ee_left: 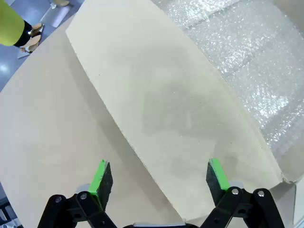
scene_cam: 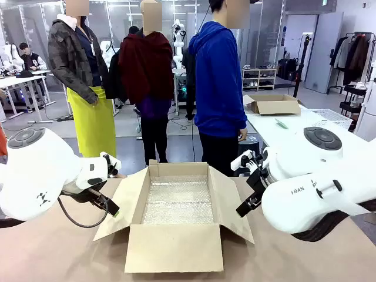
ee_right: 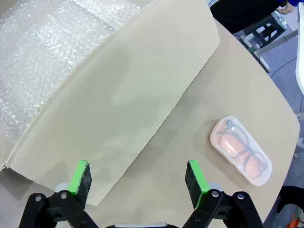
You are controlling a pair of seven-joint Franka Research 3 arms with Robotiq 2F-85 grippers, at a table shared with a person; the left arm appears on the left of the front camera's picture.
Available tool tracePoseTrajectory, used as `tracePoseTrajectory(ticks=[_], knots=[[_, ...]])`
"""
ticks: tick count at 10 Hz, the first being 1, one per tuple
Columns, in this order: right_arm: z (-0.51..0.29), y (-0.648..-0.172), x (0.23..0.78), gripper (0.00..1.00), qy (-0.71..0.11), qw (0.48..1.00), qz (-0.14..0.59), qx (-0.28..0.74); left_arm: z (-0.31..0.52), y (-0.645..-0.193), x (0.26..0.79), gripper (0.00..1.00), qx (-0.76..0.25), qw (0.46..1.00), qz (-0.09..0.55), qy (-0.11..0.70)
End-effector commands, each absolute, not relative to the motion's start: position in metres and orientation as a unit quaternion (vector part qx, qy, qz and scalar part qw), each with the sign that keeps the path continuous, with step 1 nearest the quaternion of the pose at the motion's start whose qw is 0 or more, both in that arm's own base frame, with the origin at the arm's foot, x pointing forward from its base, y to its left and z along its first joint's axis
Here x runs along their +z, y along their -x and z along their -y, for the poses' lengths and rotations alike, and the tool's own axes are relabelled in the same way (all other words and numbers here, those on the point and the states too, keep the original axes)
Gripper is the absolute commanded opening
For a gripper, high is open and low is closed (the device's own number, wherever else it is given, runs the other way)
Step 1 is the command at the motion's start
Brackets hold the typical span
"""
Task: Pack the glasses set securely to prepare it for shipping.
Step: Place the Glasses case inside the Package Box.
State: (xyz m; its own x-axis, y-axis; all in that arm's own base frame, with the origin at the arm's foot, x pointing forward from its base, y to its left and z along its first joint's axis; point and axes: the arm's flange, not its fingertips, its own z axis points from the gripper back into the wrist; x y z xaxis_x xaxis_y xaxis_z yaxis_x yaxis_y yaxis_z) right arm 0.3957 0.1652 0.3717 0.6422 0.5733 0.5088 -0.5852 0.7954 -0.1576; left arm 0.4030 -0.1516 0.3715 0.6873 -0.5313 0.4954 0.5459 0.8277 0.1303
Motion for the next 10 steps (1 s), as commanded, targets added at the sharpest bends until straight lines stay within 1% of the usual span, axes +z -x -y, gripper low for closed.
tracePoseTrajectory(ticks=[1,10], knots=[[-0.1652,-0.3957,0.3717,1.0,-0.011,0.906,0.277,0.32,0.1517,-0.4029,0.3715,1.0,-0.293,0.918,0.265,0.014],[-0.1652,-0.3957,0.3717,1.0,-0.011,0.906,0.277,0.32,0.1517,-0.4029,0.3715,1.0,-0.293,0.918,0.265,0.014]])
